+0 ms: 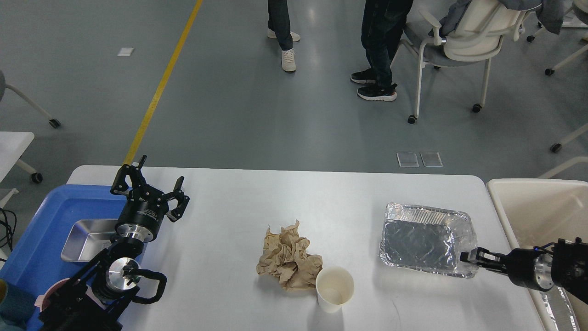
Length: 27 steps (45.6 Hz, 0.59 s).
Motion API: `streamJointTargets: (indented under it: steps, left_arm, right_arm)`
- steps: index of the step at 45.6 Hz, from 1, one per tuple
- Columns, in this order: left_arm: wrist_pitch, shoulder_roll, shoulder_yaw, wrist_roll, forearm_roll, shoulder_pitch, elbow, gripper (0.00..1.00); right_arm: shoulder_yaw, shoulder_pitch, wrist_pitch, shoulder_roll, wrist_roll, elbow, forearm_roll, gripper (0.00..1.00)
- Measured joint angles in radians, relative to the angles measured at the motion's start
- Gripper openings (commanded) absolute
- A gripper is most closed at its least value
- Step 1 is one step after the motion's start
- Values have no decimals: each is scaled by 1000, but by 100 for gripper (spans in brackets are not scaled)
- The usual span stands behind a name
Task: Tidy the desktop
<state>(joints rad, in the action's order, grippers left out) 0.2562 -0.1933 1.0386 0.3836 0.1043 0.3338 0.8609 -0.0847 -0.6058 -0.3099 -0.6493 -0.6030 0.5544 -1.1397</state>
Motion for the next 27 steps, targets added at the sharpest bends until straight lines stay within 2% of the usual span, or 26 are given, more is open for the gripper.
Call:
streamJointTargets:
  steps: [12,21,27]
  left_arm:
    - [0,-4,0,0,0,5,-1,97]
    - [0,-3,0,0,0,8,-5,97]
    - [-1,-3,-1,0,0,8,-5,97]
  right_arm:
    - [67,-110,-33,-113,0,87,-4,0]
    - [84,-245,-213,-135,26,108,-2,0]
    - [86,-316,-286,-135,36,111,-2,0]
